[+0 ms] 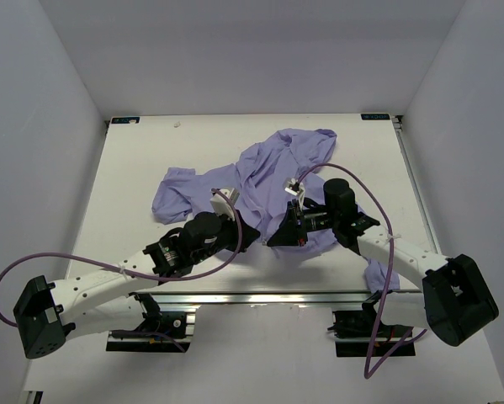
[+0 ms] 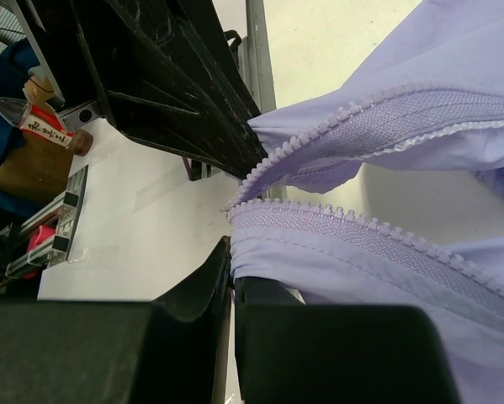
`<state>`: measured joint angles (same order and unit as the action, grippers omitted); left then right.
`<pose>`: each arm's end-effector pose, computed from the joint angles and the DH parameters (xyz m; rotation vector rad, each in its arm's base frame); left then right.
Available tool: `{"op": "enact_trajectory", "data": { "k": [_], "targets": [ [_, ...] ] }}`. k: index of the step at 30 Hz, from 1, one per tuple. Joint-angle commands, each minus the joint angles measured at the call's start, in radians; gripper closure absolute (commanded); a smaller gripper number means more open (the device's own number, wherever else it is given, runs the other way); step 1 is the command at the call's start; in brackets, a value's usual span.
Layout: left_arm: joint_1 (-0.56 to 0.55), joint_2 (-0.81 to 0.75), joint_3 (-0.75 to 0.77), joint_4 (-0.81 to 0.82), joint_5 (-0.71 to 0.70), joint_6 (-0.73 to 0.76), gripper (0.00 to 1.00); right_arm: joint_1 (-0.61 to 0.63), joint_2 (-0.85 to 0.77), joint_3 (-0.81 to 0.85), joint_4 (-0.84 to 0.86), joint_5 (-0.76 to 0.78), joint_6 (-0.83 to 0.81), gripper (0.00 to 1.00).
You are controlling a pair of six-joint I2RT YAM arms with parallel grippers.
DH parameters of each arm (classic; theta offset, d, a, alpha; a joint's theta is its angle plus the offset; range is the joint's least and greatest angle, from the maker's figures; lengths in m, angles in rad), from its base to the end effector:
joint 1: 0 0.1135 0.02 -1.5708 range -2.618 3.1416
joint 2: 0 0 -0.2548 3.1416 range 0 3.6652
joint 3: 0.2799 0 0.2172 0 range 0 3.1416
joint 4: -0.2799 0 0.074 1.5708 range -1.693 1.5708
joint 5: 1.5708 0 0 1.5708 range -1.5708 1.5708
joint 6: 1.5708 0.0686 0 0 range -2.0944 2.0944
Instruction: Zip up the jacket
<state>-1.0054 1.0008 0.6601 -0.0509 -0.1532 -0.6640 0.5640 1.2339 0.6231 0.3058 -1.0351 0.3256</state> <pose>0.1323 -0.1889 0.2607 0.2478 2.0657 -0.9231 0.1757 0.1809 0.2507 -0.9963 1.7612 1.5489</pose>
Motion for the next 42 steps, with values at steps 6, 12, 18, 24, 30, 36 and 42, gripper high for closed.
{"op": "enact_trajectory", "data": {
  "k": [6, 12, 18, 24, 30, 36, 42],
  "targets": [
    [-0.006, -0.011, 0.024, -0.024, -0.049, -0.028, 1.00, 0.002, -0.014, 0.021, -0.033, -0.037, -0.037, 1.00],
    [-0.006, 0.013, 0.029, -0.015, -0.052, -0.042, 1.00, 0.004, -0.027, 0.027, -0.047, -0.014, -0.034, 1.00],
    [-0.006, 0.036, 0.046, -0.018, -0.059, -0.036, 1.00, 0.004, -0.001, 0.049, -0.074, 0.018, -0.025, 1.00],
    [-0.006, 0.038, 0.039, 0.013, -0.051, -0.042, 1.00, 0.004, 0.006, 0.038, -0.033, 0.036, 0.016, 1.00],
    [-0.006, 0.041, 0.039, 0.017, -0.046, -0.043, 1.00, 0.004, -0.007, 0.038, -0.043, 0.107, 0.033, 1.00],
    [-0.006, 0.044, 0.033, 0.010, -0.072, -0.052, 1.00, 0.004, -0.020, 0.029, -0.039, 0.107, 0.050, 1.00],
    [-0.006, 0.047, 0.035, 0.025, -0.049, -0.036, 1.00, 0.010, -0.056, 0.013, -0.033, 0.193, 0.075, 1.00]
  ]
}}
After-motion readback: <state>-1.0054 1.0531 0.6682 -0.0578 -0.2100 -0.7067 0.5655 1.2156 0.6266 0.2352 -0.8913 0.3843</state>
